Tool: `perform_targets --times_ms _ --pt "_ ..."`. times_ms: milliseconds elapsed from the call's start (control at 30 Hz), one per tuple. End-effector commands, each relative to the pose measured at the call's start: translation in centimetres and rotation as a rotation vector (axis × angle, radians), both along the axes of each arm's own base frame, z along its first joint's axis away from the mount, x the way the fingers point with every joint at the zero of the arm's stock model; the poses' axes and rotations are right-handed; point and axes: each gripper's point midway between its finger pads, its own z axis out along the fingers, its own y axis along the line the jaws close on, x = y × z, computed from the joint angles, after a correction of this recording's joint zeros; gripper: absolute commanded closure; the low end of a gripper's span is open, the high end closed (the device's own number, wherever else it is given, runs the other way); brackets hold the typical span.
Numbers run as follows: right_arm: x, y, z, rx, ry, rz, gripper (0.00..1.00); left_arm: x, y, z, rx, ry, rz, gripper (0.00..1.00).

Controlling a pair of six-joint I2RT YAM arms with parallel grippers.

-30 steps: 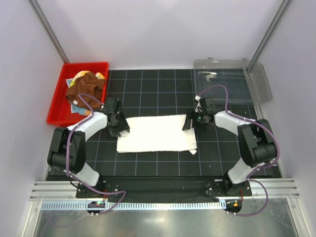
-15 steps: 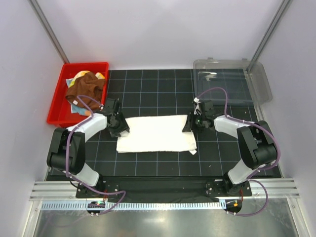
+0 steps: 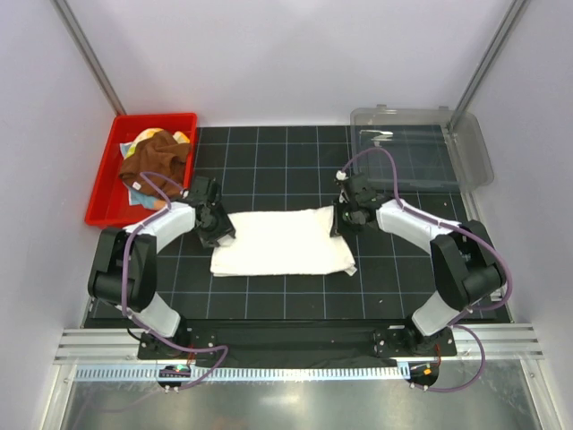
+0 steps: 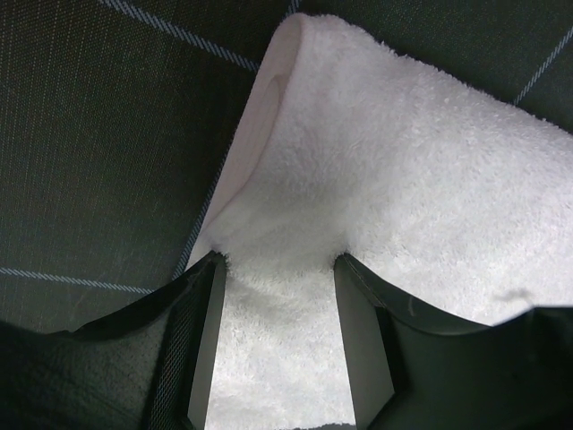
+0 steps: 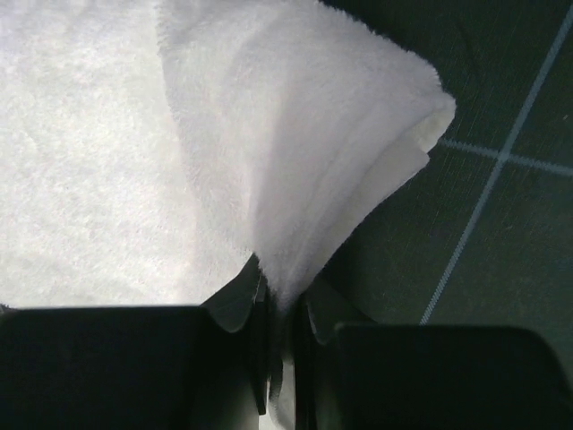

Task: Fold and stack the towels
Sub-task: Neatly place the folded towel into the bin

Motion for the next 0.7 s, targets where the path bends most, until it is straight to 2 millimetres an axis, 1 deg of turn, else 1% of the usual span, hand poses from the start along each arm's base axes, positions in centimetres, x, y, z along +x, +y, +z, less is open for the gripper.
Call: perform_targets --times_ms 0,67,100,133,167,200,233,267,300,333,367,400,433,467,500,533,567,600,633,667 --pt "2.6 -0.7 1.8 -0.102 -0.055 -0.011 0.99 2.2 0.3 -1.4 0.029 -0.017 0.025 0.44" --pt "3.4 -0.8 2.1 -0.131 -0.05 0.002 0.99 3.4 -0.1 -1.2 0.025 -0.038 0.021 0.45" --pt "4.6 -0.2 2.7 -0.129 -0.065 0.013 0.99 4.2 -0.2 -1.3 0.024 -0.047 0.022 0.45" --pt "5.4 -0.7 2.9 -0.168 -0.081 0.006 0.99 5.5 -0.5 -0.6 0.019 -0.076 0.023 0.45" --pt "5.8 -0.8 3.3 -0.18 -0.078 0.01 0.99 6.4 -0.7 -0.3 0.019 -0.09 0.021 0.45" --pt "7.4 -0.2 4.9 -0.167 -0.115 0.01 0.99 7.1 -0.7 -0.2 0.02 -0.097 0.023 0.45" --pt "8.2 -0.6 4.6 -0.185 -0.109 0.014 0.99 7.4 -0.8 -1.1 0.028 -0.074 0.018 0.45" --pt "8.6 -0.8 4.9 -0.195 -0.101 0.02 0.99 9.1 -1.3 -0.2 0.017 -0.101 0.019 0.45" --pt "10.3 -0.5 6.7 -0.182 -0.143 0.016 0.99 9.6 -1.4 -0.3 0.016 -0.096 0.019 0.45" --pt "10.9 -1.2 6.1 -0.209 -0.12 0.012 0.99 10.1 -1.7 -1.2 0.014 -0.075 0.016 0.45" --pt "11.7 -1.3 6.4 -0.213 -0.124 0.009 0.99 11.7 -2.1 -0.3 0.003 -0.107 0.018 0.45" --pt "13.4 -1.0 8.3 -0.192 -0.168 0.003 0.99 12.7 -2.4 0.0 -0.005 -0.121 0.018 0.45" --pt "14.1 -1.0 8.7 -0.189 -0.175 0.002 0.99 13.5 -2.7 0.0 -0.012 -0.127 0.011 0.44" --pt "14.8 -1.6 7.9 -0.204 -0.148 -0.005 0.99 14.2 -3.0 -0.9 -0.012 -0.113 0.006 0.44" --pt "16.4 -1.4 9.8 -0.188 -0.193 -0.013 0.99 16.4 -4.0 0.6 -0.051 -0.157 -0.015 0.44" --pt "17.2 -1.5 10.0 -0.186 -0.198 -0.019 0.99 17.0 -4.3 0.6 -0.057 -0.156 -0.023 0.44" --pt "17.7 -1.7 9.2 -0.193 -0.17 -0.017 0.99 17.6 -4.9 -0.4 -0.072 -0.137 -0.036 0.44" --pt "19.6 -1.9 11.1 -0.177 -0.218 -0.039 0.99 19.4 -5.4 0.9 -0.086 -0.18 -0.039 0.44" --pt "20.0 -2.1 11.3 -0.178 -0.211 -0.04 0.99 20.3 -5.7 1.3 -0.099 -0.196 -0.038 0.44" --pt "20.9 -2.0 10.0 -0.181 -0.187 -0.035 0.99 21.0 -5.9 1.3 -0.11 -0.202 -0.038 0.44"
